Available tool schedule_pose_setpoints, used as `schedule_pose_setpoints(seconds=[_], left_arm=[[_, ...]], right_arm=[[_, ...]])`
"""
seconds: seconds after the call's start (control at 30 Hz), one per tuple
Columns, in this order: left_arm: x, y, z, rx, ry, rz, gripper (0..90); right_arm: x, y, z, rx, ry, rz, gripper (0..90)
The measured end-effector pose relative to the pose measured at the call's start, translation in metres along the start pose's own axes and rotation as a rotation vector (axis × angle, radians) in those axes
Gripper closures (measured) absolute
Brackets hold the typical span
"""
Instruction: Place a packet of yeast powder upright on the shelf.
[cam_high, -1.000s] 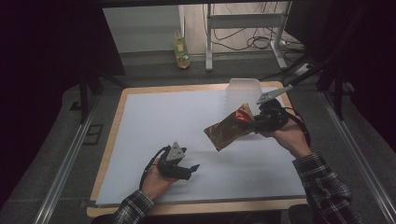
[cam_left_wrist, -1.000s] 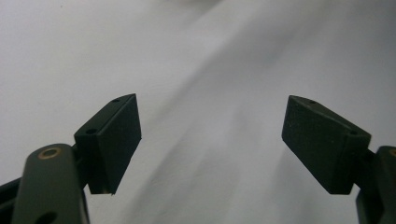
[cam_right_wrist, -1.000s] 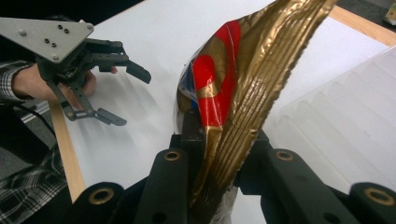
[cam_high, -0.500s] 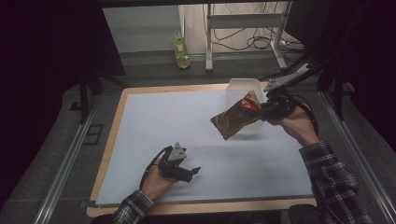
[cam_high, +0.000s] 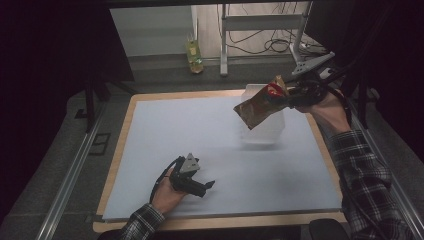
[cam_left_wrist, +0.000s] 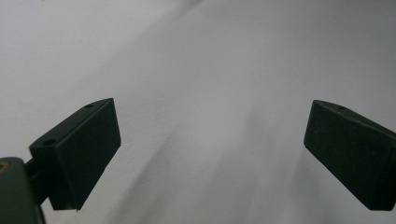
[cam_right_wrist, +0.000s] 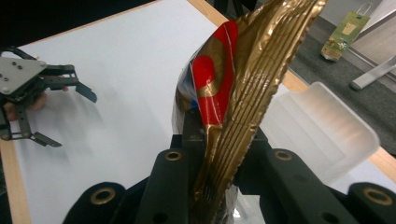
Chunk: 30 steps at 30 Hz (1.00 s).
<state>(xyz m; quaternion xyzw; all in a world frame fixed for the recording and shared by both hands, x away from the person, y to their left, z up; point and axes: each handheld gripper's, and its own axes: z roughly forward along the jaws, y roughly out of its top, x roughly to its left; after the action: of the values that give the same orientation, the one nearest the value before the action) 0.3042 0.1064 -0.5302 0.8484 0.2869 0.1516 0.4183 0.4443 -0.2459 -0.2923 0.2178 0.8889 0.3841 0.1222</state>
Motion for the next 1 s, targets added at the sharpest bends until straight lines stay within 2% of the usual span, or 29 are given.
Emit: schedule_pose_setpoints(seconds=[0.2, 0.4, 0.57, 0.73, 0.93, 1.0], left_arm=[[0.000, 0.000, 0.000, 0.007, -0.003, 0.001, 3.7], [0.000, 0.000, 0.001, 0.009, -0.003, 0.008, 3.8], [0.000, 0.000, 0.000, 0.011, 0.000, 0.019, 3.9], [-0.001, -0.001, 0.001, 0.014, 0.003, 0.027, 3.9], [-0.002, -0.001, 0.001, 0.019, 0.005, 0.029, 3.9], [-0.002, -0.001, 0.000, 0.021, 0.006, 0.031, 3.9]], right_arm=[[-0.017, 0.003, -0.002, 0.029, -0.038, -0.036, 77.5], [-0.033, -0.002, 0.000, 0.042, -0.040, -0.080, 77.4], [-0.045, -0.011, 0.005, 0.051, -0.052, -0.092, 77.5], [-0.053, -0.016, 0.010, 0.081, -0.075, -0.117, 77.7], [-0.059, -0.018, 0.019, 0.129, -0.099, -0.176, 77.8], [-0.061, -0.019, 0.023, 0.145, -0.094, -0.189, 77.8]])
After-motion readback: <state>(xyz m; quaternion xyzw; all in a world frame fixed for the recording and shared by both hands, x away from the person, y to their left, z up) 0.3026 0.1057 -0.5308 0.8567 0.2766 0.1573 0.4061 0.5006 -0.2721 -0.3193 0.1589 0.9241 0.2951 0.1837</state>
